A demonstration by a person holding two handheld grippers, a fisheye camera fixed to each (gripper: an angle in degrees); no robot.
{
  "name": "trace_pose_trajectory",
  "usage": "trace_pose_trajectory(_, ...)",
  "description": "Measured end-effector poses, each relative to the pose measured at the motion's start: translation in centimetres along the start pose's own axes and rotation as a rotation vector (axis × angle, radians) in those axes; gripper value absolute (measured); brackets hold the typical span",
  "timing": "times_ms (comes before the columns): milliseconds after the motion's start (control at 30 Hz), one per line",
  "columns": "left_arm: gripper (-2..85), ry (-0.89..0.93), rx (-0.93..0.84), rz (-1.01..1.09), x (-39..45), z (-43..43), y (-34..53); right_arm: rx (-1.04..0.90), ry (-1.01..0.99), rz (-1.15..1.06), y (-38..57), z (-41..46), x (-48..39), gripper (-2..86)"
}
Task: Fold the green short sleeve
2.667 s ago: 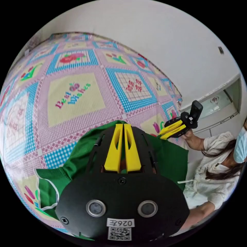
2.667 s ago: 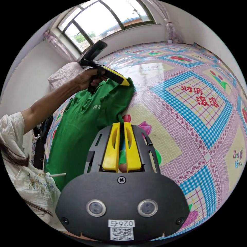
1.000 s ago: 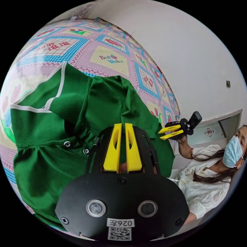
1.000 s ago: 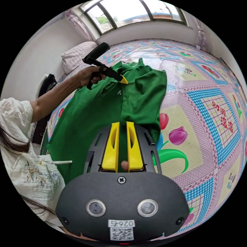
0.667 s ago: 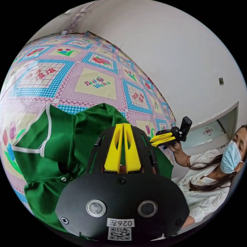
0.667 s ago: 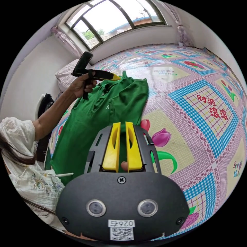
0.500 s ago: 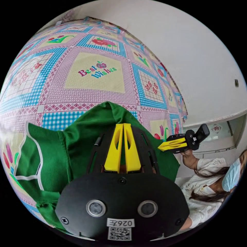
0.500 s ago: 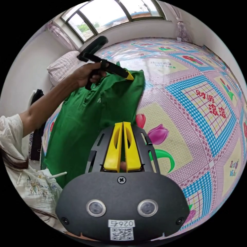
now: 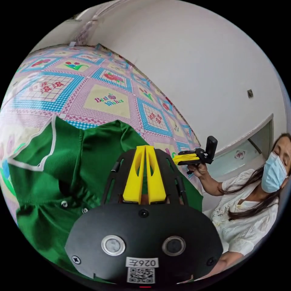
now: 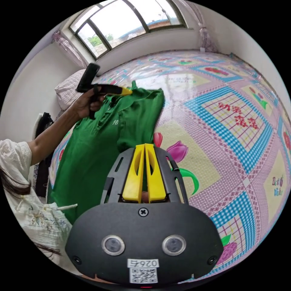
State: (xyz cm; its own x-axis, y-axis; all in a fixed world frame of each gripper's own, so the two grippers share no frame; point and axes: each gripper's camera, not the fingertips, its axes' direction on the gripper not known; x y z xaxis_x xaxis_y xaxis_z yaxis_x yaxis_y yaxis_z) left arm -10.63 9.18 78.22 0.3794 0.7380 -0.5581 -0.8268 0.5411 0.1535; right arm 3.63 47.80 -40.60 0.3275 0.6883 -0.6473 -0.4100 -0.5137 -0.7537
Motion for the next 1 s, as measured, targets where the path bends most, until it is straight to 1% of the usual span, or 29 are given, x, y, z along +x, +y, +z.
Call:
trace_pose_trajectory(33, -1.0, -0.008, 0.043, 0.001, 0.6, -1.3, 1.2, 0.074, 0.027, -0.014, 0.7, -1.3, -0.8, -0.9)
trace_pose_trajectory(67, -1.0, -0.024, 0.131, 0.003, 1.9, -4.0, 3.6, 0.117, 0.035, -0.02, 1.1, -2.0, -1.2, -0.9)
trace_pose_trajectory(100, -1.0, -0.049, 0.234, 0.009, 3.6, -7.1, 6.2, 0.23, 0.046, -0.036, 2.1, -4.0, -2.2, -0.8)
trace_pose_trajectory(133, -1.0, -0.069, 0.292, 0.015, 4.7, -8.7, 7.6, 0.382, 0.064, -0.065, 3.4, -6.5, -3.7, -0.7)
trace_pose_trajectory(167, -1.0, -0.137, 0.409, 0.024, 7.3, -12.0, 10.5, 0.464, 0.083, -0.087, 4.1, -7.8, -4.5, -0.7)
trace_pose_trajectory(200, -1.0, -0.266, 0.516, 0.038, 10.7, -15.1, 13.5, 0.616, 0.14, -0.123, 5.5, -9.7, -6.3, -0.4)
trace_pose_trajectory(233, -1.0, -0.365, 0.562, 0.056, 12.8, -16.5, 14.9, 0.738, 0.198, -0.161, 6.5, -10.9, -8.0, -0.1)
trace_pose_trajectory(300, -1.0, -0.836, 0.707, 0.143, 21.0, -19.4, 20.0, 0.8, 0.192, -0.211, 6.7, -11.3, -10.3, 1.1)
trace_pose_trajectory(333, -1.0, -0.923, 0.762, 0.137, 22.3, -19.9, 21.3, 0.797, 0.142, -0.243, 6.1, -11.1, -11.6, 0.6)
trace_pose_trajectory(367, -1.0, -1.026, 0.946, 0.096, 24.0, -20.8, 24.0, 0.79, 0.108, -0.266, 5.8, -10.8, -12.3, 0.4)
trace_pose_trajectory(400, -1.0, -0.975, 1.06, 0.133, 24.4, -22.0, 26.2, 0.765, 0.029, -0.307, 5.0, -10.1, -13.6, -0.2)
trace_pose_trajectory(433, -1.0, -0.894, 1.063, 0.135, 23.8, -22.9, 26.9, 0.713, -0.05, -0.34, 3.9, -9.1, -15.0, -0.6)
trace_pose_trajectory(467, -1.0, -0.727, 1.007, 0.064, 21.8, -24.9, 27.6, 0.684, -0.087, -0.358, 3.2, -8.5, -15.7, -0.7)
trace_pose_trajectory(500, -0.9, -0.644, 0.922, -0.019, 20.0, -26.3, 28.1, 0.648, -0.153, -0.408, 2.1, -7.3, -17.3, -0.8)
trace_pose_trajectory(533, -0.9, -0.653, 0.882, -0.044, 19.4, -26.6, 28.3, 0.627, -0.186, -0.437, 1.1, -5.7, -19.0, -0.9)
trace_pose_trajectory(600, -0.6, -0.836, 0.752, -0.181, 17.3, -27.1, 29.6, 0.576, -0.201, -0.467, -0.8, -2.9, -21.6, -0.9)
trace_pose_trajectory(633, -0.5, -0.874, 0.712, -0.204, 16.7, -27.1, 29.9, 0.504, -0.209, -0.486, -2.4, -0.7, -23.3, -0.9)
trace_pose_trajectory(667, 0.1, -0.922, 0.622, -0.257, 15.3, -27.0, 30.4, 0.468, -0.217, -0.496, -3.3, 0.6, -24.1, -0.9)
trace_pose_trajectory(700, 1.7, -0.946, 0.543, -0.302, 13.8, -26.8, 30.8, 0.395, -0.235, -0.52, -4.9, 3.1, -25.9, -0.9)
trace_pose_trajectory(733, 3.0, -0.957, 0.506, -0.317, 13.1, -26.7, 31.0, 0.327, -0.248, -0.537, -6.5, 5.5, -27.5, -0.9)
trace_pose_trajectory(800, 8.8, -0.95, 0.394, -0.356, 10.0, -26.2, 31.5, 0.252, -0.244, -0.55, -8.9, 9.2, -29.9, -0.8)
trace_pose_trajectory(867, 12.0, -0.896, 0.324, -0.393, 7.5, -25.8, 31.7, 0.182, -0.245, -0.563, -11.3, 12.8, -32.2, -0.7)
trace_pose_trajectory(1000, 14.5, -0.786, 0.203, -0.455, 2.3, -24.6, 31.2, -0.012, -0.28, -0.593, -17.2, 21.4, -37.6, 1.1)
